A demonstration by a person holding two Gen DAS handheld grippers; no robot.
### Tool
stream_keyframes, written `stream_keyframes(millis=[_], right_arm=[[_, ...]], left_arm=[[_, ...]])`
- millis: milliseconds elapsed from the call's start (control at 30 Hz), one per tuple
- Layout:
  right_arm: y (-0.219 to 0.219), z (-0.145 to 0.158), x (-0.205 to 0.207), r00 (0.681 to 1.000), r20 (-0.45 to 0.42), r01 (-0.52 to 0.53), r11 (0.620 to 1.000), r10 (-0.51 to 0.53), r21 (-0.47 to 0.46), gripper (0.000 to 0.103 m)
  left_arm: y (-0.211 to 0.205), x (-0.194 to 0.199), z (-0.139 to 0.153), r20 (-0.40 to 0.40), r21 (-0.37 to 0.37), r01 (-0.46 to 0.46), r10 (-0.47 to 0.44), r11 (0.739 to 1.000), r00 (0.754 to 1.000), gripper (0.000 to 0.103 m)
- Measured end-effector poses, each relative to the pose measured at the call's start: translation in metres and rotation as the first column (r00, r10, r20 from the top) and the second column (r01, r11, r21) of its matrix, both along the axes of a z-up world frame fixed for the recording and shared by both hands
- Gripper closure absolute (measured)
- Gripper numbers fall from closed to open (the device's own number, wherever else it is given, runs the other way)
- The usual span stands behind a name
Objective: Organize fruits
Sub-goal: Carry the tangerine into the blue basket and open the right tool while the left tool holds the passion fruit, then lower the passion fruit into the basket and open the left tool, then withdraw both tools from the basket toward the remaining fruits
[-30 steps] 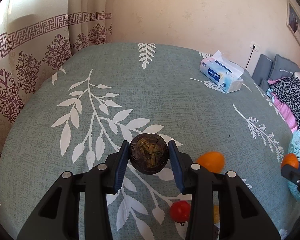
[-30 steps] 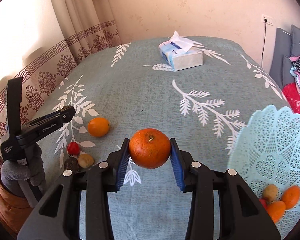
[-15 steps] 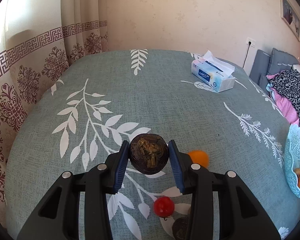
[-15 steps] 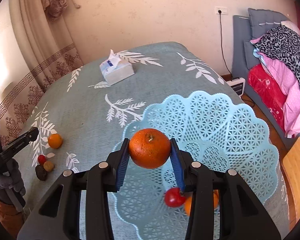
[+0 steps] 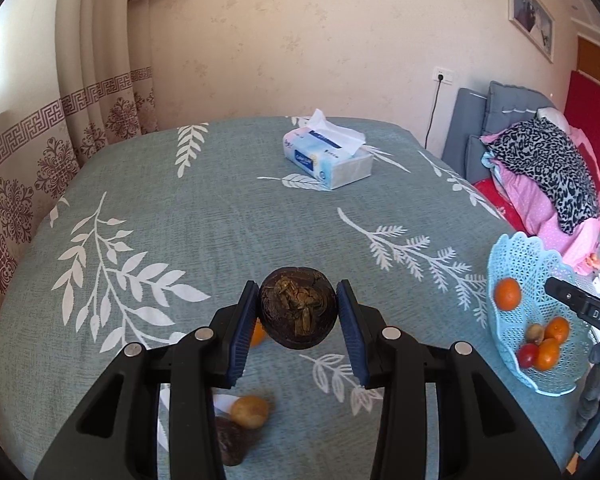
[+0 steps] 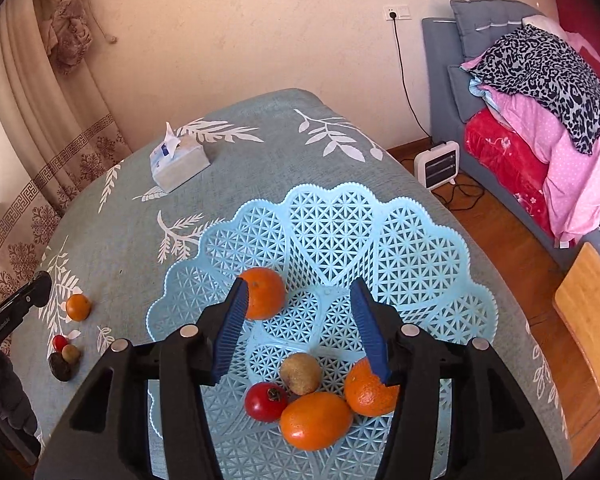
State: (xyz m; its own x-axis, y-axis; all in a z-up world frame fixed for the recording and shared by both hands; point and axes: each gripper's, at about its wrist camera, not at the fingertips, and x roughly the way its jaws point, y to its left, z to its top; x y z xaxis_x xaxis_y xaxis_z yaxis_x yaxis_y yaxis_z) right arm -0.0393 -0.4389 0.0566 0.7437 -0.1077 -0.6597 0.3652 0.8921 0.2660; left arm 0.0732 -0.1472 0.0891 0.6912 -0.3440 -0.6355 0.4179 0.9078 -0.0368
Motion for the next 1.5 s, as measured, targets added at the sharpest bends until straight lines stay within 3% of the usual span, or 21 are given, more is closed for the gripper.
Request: stream_keyframes(millis=[133,300,567,833,900,967,1500], right_arm=[[-0.002,0.001,-0.003,0.999,0.021,0.043,0.998,-0.042,-0.053,0.039],[0.0,0.004,-0.009,0.997,0.041,0.072,0.988,-0.067,-0.137,0.038],[-0.007,0.002,-0.012,0.996,0.045,0.081,0.989,-0.076,-0.125,0.038],[-0.009,0.003,-0.016,0.995,0.056,0.084,0.99,-0.078,-0.115,0.038],[-0.01,0.004,-0.017,0.995,0.058,0.086,0.99,-0.08,-0.113,0.037],[-0.01,0.004,-0.017,0.995,0.058,0.086,0.99,-0.08,-0.111,0.037],[0.0,0.006,-0.015,0.996,0.065,0.063,0.992,-0.056,-0.11,0.036]], left_arm=[[-0.031,-0.016,0.003,-0.005,-0.003,0.079,-0.079,0.997,0.997,0.063],[-0.075,-0.031,-0.006,-0.041,0.012,0.171,-0.17,0.985,0.985,0.062],[-0.126,-0.06,-0.018,-0.067,0.038,0.29,-0.288,0.956,0.955,0.062],[-0.151,-0.078,-0.031,-0.095,0.065,0.366,-0.359,0.928,0.928,0.062],[-0.152,-0.08,-0.033,-0.098,0.064,0.369,-0.362,0.927,0.927,0.055],[-0.15,-0.079,-0.031,-0.089,0.058,0.358,-0.353,0.932,0.931,0.036],[-0.105,-0.056,-0.022,-0.071,0.017,0.23,-0.228,0.973,0.971,0.02]])
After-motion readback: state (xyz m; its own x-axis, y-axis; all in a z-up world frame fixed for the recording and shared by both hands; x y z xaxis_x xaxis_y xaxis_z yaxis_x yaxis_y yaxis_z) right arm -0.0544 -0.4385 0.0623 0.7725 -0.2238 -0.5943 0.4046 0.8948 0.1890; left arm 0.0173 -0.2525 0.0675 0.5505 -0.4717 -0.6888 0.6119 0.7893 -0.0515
